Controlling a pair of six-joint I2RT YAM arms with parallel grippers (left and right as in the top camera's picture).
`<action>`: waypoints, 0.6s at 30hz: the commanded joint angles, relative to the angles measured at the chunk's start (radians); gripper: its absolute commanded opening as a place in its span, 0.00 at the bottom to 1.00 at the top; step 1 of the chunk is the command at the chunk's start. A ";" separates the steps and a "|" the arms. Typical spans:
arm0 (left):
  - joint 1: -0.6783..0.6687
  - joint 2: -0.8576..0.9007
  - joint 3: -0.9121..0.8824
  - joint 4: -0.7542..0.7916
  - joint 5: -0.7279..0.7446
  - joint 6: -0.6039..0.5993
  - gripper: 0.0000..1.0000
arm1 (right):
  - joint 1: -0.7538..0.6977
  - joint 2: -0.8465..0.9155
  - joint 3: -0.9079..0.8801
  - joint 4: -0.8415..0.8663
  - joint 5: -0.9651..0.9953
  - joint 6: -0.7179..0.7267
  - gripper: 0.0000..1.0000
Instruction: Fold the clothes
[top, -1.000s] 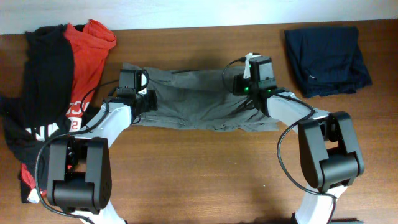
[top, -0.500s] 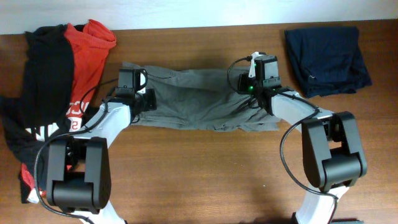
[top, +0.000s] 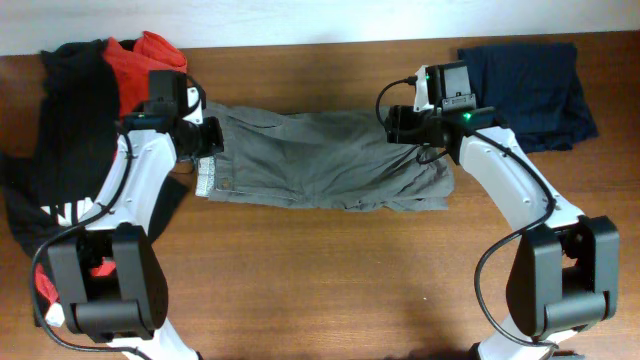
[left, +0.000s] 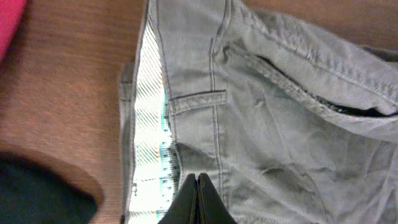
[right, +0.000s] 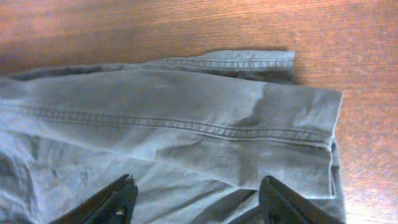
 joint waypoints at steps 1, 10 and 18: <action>0.034 0.006 0.013 -0.015 0.019 0.041 0.07 | -0.025 0.022 0.010 -0.003 -0.003 0.001 0.32; 0.093 0.074 0.013 0.031 0.026 0.048 0.07 | -0.037 0.182 0.009 0.164 0.074 -0.040 0.04; 0.085 0.140 0.013 0.029 0.090 0.048 0.07 | -0.037 0.282 0.009 0.230 0.104 -0.039 0.04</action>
